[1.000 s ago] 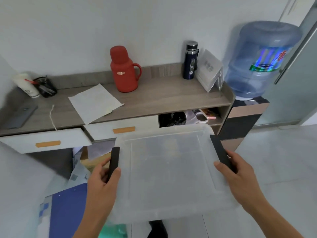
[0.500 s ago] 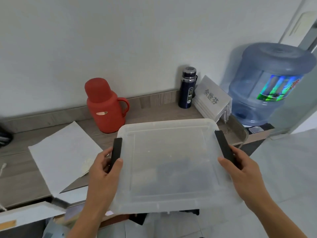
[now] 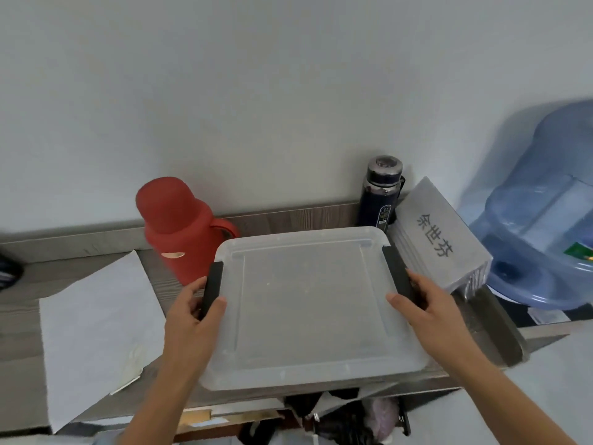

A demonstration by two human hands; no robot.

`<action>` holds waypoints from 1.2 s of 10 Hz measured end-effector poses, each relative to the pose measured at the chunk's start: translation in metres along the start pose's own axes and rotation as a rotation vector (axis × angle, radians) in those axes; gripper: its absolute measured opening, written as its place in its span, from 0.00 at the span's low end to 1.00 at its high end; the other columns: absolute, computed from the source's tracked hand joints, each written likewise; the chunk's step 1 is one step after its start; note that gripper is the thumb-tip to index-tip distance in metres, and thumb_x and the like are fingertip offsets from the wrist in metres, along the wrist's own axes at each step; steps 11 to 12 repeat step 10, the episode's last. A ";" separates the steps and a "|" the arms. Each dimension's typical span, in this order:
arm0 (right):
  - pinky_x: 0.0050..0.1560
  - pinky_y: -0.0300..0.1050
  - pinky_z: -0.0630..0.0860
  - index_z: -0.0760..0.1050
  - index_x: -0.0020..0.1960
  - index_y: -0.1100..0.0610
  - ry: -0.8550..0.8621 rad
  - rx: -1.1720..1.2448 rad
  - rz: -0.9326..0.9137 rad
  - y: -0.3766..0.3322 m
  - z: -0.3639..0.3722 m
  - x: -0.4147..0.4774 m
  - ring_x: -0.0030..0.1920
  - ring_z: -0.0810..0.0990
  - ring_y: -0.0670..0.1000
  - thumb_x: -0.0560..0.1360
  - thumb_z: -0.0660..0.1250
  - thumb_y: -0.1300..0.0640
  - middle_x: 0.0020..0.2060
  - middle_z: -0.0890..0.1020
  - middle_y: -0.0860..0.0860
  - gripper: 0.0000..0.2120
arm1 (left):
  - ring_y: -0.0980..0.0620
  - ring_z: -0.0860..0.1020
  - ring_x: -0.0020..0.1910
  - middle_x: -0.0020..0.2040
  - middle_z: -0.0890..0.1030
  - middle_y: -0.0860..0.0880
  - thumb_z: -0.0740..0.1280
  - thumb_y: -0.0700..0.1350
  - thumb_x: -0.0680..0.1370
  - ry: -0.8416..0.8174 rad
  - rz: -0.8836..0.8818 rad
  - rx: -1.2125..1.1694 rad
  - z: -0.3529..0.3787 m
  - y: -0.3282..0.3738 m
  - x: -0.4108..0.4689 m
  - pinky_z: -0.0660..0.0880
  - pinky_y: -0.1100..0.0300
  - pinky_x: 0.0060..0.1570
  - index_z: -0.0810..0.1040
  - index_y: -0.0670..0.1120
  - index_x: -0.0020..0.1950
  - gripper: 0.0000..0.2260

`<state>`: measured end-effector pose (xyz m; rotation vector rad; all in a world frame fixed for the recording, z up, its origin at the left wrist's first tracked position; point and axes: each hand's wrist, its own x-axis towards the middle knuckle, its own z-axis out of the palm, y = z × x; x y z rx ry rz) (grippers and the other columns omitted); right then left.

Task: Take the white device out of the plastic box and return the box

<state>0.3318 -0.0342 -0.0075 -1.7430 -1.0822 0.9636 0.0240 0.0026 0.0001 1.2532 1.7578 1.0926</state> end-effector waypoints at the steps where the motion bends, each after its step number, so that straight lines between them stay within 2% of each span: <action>1: 0.43 0.38 0.76 0.71 0.67 0.53 -0.056 -0.030 -0.003 0.003 0.003 0.020 0.48 0.80 0.42 0.74 0.69 0.56 0.49 0.79 0.40 0.22 | 0.45 0.77 0.53 0.60 0.78 0.42 0.67 0.41 0.76 0.033 -0.031 0.038 0.005 -0.002 0.008 0.74 0.53 0.52 0.71 0.46 0.68 0.20; 4: 0.47 0.48 0.82 0.71 0.66 0.53 -0.088 -0.153 -0.019 0.000 0.004 0.045 0.47 0.82 0.44 0.72 0.70 0.51 0.48 0.81 0.40 0.23 | 0.45 0.80 0.52 0.57 0.81 0.43 0.69 0.41 0.74 0.030 -0.068 0.027 0.003 -0.011 0.024 0.76 0.49 0.52 0.73 0.48 0.64 0.18; 5: 0.46 0.45 0.81 0.72 0.67 0.52 -0.085 -0.130 -0.023 0.003 0.006 0.043 0.45 0.83 0.42 0.73 0.69 0.53 0.48 0.83 0.39 0.22 | 0.44 0.80 0.52 0.57 0.81 0.44 0.69 0.40 0.74 -0.002 -0.071 0.018 0.000 -0.012 0.026 0.76 0.50 0.52 0.73 0.48 0.64 0.19; 6: 0.41 0.39 0.79 0.74 0.65 0.53 -0.069 -0.075 -0.016 0.001 0.008 0.037 0.43 0.83 0.38 0.74 0.68 0.57 0.46 0.84 0.40 0.19 | 0.47 0.79 0.52 0.56 0.80 0.45 0.68 0.39 0.75 -0.024 -0.059 -0.001 -0.003 -0.015 0.028 0.74 0.55 0.49 0.72 0.48 0.65 0.19; 8: 0.35 0.34 0.79 0.76 0.63 0.56 -0.042 -0.029 0.014 -0.002 0.010 0.029 0.41 0.84 0.38 0.74 0.68 0.60 0.46 0.85 0.43 0.17 | 0.57 0.78 0.47 0.48 0.78 0.54 0.68 0.38 0.75 -0.058 -0.030 -0.035 -0.006 -0.017 0.032 0.72 0.64 0.41 0.72 0.49 0.63 0.18; 9: 0.36 0.35 0.79 0.73 0.66 0.57 -0.063 -0.089 0.033 -0.007 0.011 0.027 0.42 0.84 0.39 0.73 0.70 0.57 0.47 0.83 0.43 0.21 | 0.53 0.80 0.47 0.48 0.80 0.54 0.68 0.40 0.75 -0.073 -0.087 -0.127 -0.007 -0.016 0.033 0.74 0.62 0.39 0.73 0.52 0.61 0.16; 10: 0.53 0.43 0.77 0.70 0.69 0.54 -0.015 -0.298 -0.050 -0.026 0.002 0.028 0.50 0.81 0.44 0.71 0.69 0.47 0.51 0.80 0.42 0.28 | 0.51 0.80 0.46 0.49 0.82 0.49 0.64 0.44 0.77 -0.075 -0.180 -0.224 -0.015 -0.023 0.028 0.74 0.59 0.41 0.76 0.48 0.60 0.12; 12: 0.53 0.43 0.77 0.70 0.69 0.54 -0.015 -0.298 -0.050 -0.026 0.002 0.028 0.50 0.81 0.44 0.71 0.69 0.47 0.51 0.80 0.42 0.28 | 0.51 0.80 0.46 0.49 0.82 0.49 0.64 0.44 0.77 -0.075 -0.180 -0.224 -0.015 -0.023 0.028 0.74 0.59 0.41 0.76 0.48 0.60 0.12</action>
